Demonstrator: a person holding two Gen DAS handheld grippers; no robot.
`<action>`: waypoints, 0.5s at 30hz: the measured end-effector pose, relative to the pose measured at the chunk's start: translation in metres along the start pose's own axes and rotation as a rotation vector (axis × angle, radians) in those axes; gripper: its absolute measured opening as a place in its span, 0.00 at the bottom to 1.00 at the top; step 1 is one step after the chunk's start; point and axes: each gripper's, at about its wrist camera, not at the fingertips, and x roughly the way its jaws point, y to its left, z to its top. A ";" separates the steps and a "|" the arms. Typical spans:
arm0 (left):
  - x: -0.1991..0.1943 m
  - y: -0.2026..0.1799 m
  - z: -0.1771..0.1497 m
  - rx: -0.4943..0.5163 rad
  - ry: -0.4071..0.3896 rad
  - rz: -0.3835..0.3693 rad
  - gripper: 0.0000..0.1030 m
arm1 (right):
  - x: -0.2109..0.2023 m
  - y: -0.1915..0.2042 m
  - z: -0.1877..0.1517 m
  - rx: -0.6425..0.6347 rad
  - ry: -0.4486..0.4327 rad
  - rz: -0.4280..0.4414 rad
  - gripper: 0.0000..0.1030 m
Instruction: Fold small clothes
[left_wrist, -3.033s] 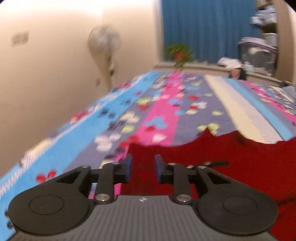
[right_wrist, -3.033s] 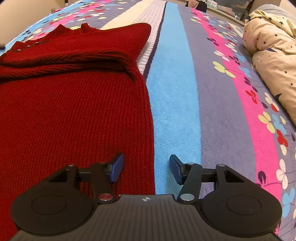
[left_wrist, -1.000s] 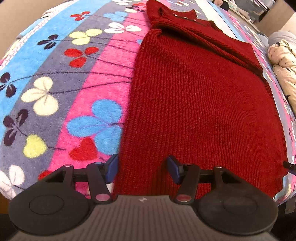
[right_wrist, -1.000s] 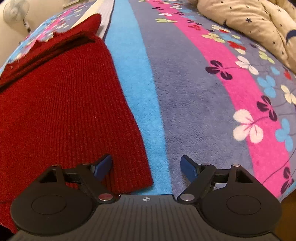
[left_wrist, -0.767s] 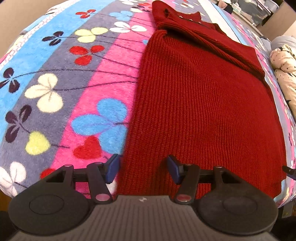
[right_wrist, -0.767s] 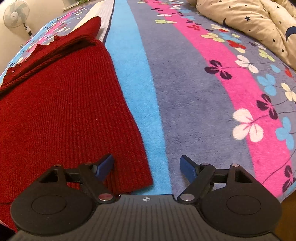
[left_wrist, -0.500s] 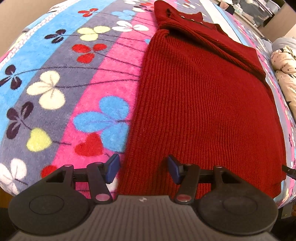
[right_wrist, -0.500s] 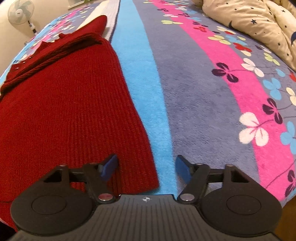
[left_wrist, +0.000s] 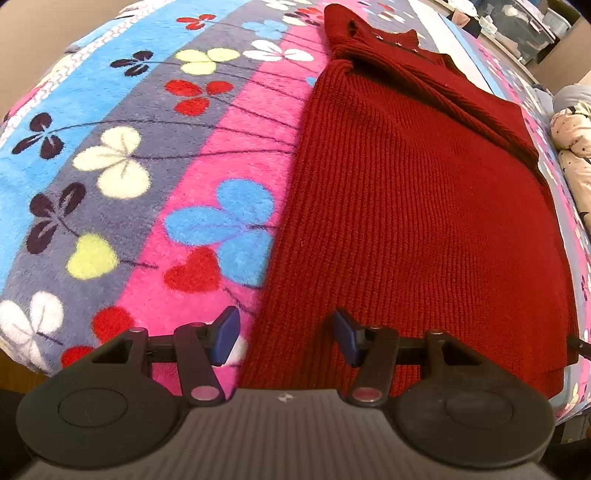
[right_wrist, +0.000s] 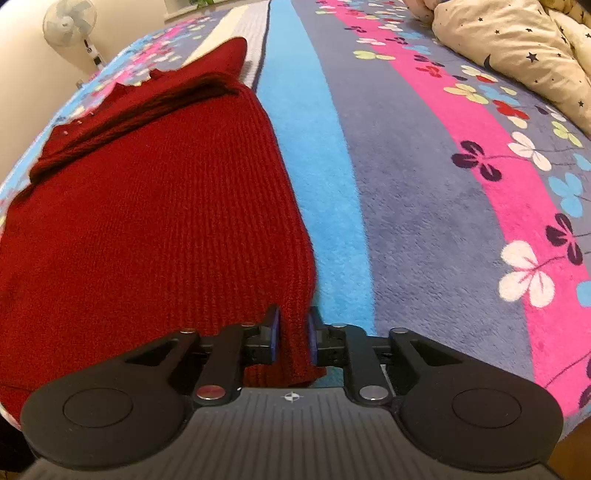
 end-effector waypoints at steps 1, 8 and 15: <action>0.000 0.000 0.000 0.002 0.000 0.001 0.59 | 0.001 0.002 -0.001 -0.013 0.004 -0.011 0.36; 0.002 -0.007 -0.004 0.047 0.001 0.016 0.53 | 0.004 0.006 -0.001 -0.045 0.002 -0.017 0.31; -0.016 -0.013 -0.004 0.080 -0.120 0.002 0.14 | -0.015 0.000 0.005 0.027 -0.079 0.096 0.11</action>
